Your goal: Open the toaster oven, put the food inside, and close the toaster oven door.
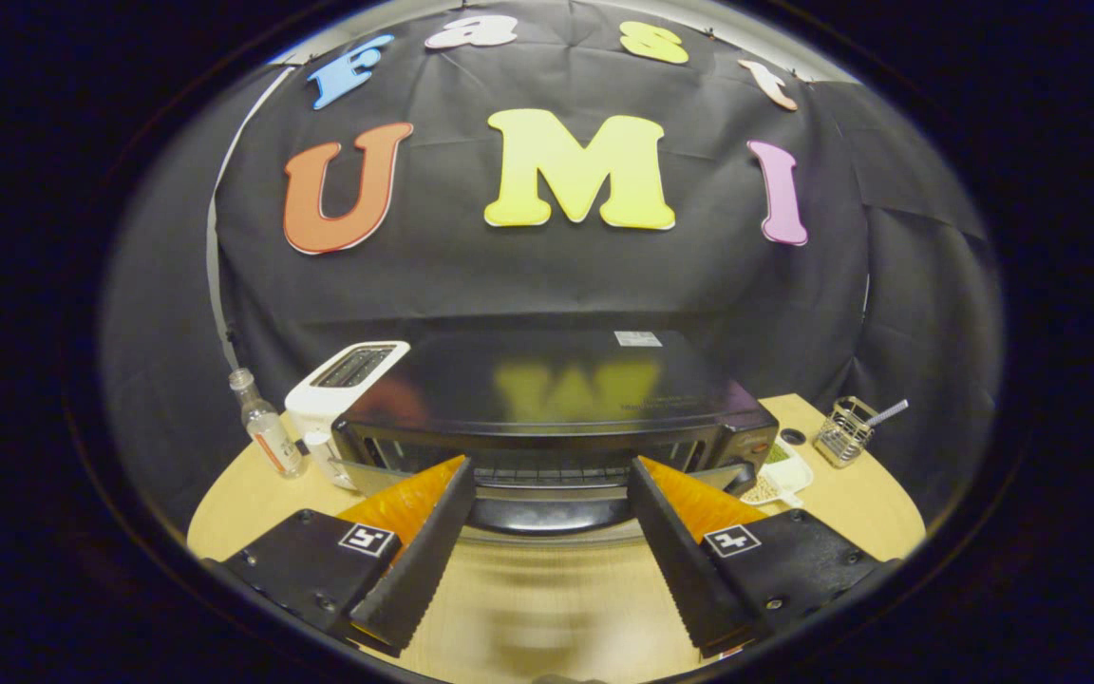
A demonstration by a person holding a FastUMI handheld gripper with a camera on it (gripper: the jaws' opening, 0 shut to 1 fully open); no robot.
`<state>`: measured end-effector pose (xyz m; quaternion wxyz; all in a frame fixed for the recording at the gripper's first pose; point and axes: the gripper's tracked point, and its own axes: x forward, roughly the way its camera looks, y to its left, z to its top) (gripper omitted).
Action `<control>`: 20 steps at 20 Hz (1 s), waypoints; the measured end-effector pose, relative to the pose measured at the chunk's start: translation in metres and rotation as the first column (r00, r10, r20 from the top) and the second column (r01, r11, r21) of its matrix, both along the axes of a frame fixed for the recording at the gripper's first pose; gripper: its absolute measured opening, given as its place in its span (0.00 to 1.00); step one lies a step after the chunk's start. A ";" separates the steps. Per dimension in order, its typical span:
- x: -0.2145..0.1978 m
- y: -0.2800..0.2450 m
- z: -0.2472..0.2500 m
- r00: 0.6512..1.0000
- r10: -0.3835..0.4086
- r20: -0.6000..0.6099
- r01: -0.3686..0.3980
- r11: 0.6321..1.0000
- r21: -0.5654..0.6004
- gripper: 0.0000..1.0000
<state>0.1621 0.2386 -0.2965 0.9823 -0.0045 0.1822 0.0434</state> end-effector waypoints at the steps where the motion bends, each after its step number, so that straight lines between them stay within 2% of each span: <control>1: -0.009 -0.001 -0.005 1.000 0.005 -0.011 -0.005 1.000 -0.003 1.00; 9: -0.075 -0.012 -0.065 0.993 0.023 -0.116 -0.028 0.999 -0.037 1.00; 14: -0.104 -0.021 -0.113 0.974 0.049 -0.223 -0.064 0.996 -0.061 1.00; 20: -0.114 -0.023 -0.143 0.953 0.059 -0.298 -0.067 0.998 -0.017 1.00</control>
